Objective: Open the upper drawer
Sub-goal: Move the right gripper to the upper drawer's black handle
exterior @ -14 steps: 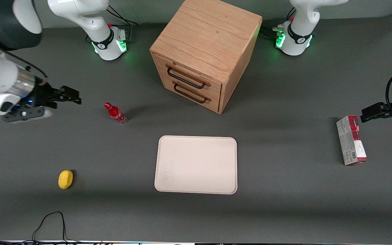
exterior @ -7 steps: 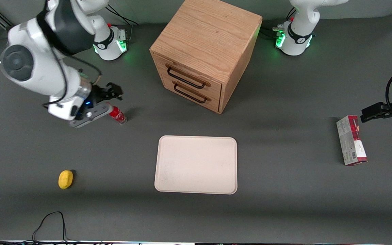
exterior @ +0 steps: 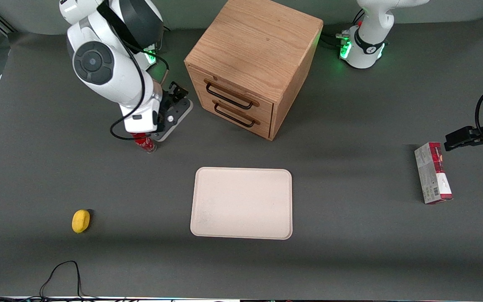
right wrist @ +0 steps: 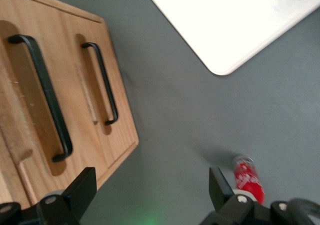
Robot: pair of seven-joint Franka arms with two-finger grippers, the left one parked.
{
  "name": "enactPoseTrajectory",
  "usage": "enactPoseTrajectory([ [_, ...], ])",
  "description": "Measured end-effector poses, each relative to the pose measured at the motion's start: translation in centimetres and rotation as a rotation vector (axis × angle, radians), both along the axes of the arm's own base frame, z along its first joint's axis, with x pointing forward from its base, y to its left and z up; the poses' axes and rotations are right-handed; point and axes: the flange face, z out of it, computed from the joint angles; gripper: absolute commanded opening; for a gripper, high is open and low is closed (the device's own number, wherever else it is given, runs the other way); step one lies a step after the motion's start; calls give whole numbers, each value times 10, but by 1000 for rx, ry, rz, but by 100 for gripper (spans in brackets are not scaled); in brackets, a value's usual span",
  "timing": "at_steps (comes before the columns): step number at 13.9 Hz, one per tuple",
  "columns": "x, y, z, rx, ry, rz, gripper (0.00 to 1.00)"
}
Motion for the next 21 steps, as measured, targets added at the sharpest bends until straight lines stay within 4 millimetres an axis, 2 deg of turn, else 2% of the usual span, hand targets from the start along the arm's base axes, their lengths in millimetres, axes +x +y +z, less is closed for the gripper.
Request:
enactPoseTrajectory([
  [3, -3, 16, -14, 38, 46, 24, 100],
  [8, -28, 65, -47, 53, 126, 86, 100],
  [12, -44, 90, -67, 35, 155, 132, 100],
  [15, -50, 99, -71, 31, 161, 148, 100],
  [21, -50, 100, -74, 27, 165, 149, 100],
])
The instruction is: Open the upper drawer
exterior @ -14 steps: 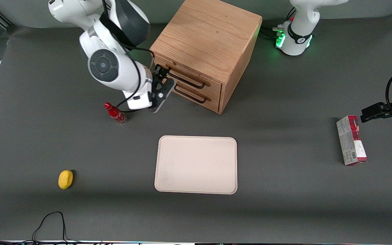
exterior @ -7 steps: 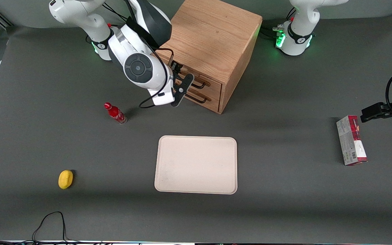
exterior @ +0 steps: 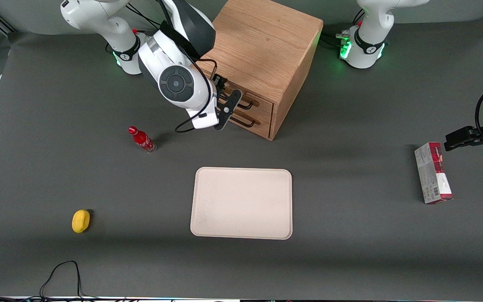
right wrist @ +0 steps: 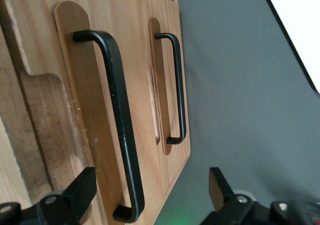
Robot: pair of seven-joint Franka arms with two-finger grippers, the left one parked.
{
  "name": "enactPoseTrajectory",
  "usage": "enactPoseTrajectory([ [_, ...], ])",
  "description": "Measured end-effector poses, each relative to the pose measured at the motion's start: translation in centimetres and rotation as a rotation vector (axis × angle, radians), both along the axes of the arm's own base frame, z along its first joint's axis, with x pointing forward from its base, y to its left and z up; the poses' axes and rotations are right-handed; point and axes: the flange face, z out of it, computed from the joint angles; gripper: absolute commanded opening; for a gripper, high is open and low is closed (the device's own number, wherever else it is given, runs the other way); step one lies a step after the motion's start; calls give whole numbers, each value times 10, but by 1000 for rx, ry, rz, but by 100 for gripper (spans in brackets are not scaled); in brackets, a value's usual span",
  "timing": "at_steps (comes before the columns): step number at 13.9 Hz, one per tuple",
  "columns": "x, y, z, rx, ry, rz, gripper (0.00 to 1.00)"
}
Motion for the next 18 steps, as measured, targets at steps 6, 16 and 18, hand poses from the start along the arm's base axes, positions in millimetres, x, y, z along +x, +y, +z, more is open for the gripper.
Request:
enactPoseTrajectory([
  [6, 2, 3, -4, 3, -5, -1, 100],
  [16, 0, 16, -17, 7, -19, 8, 100],
  [18, 1, 17, -20, 10, -26, 6, 100],
])
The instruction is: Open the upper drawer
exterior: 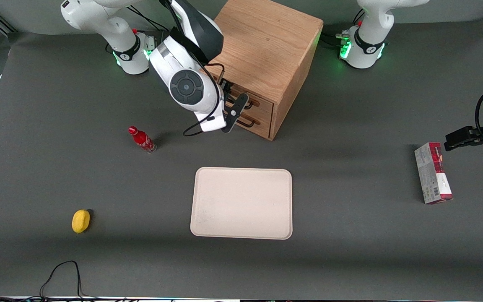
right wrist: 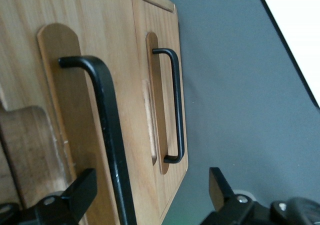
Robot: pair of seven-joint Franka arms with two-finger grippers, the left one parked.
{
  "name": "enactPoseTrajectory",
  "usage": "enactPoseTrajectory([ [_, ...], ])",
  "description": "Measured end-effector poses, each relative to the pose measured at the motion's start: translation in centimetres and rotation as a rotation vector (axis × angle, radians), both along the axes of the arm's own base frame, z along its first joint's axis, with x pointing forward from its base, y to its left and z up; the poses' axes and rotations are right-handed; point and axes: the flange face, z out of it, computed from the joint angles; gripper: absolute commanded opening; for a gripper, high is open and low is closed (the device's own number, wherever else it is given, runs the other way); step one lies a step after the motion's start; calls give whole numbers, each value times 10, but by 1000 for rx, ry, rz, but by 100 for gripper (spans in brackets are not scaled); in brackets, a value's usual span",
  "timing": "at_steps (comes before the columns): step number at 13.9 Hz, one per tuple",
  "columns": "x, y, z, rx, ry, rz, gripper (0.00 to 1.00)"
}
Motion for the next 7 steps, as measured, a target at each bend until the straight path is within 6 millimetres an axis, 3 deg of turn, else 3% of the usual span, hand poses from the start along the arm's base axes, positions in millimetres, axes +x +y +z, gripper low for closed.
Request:
enactPoseTrajectory([
  [7, 6, 0, -17, -24, -17, 2, 100],
])
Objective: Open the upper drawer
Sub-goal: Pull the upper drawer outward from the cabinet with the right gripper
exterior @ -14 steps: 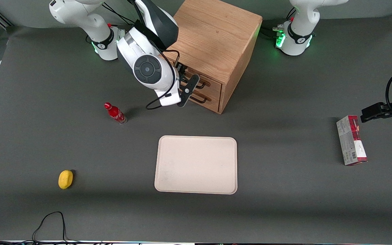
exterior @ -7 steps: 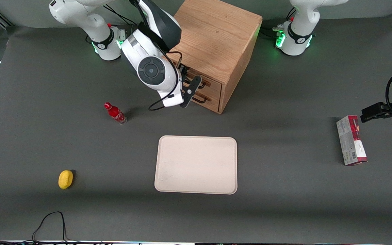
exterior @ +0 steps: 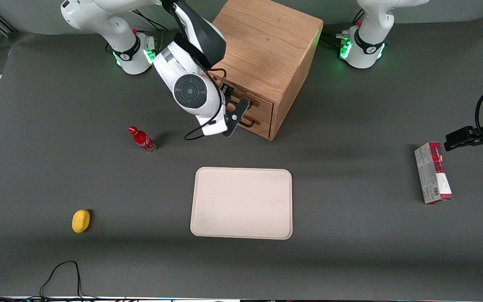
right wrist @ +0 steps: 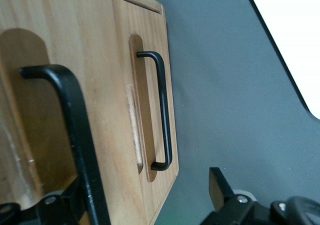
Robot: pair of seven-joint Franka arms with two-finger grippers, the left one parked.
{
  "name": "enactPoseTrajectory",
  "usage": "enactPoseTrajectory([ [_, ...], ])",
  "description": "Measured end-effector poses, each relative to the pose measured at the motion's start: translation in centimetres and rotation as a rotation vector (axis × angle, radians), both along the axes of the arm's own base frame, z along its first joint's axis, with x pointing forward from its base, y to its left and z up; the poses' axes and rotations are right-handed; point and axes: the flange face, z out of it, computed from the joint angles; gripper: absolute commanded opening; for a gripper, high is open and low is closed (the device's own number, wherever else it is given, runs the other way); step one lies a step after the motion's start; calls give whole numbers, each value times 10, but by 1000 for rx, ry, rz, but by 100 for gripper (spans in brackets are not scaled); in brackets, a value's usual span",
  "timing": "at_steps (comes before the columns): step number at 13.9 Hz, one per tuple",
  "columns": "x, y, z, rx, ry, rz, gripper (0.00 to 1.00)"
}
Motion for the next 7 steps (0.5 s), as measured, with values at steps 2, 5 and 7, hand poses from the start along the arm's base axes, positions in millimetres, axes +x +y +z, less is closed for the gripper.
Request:
enactPoseTrajectory([
  [2, 1, -1, -2, -3, 0, -1, 100],
  [5, 6, -4, -7, -14, -12, -6, 100],
  [7, 12, -10, -10, -22, -19, -13, 100],
])
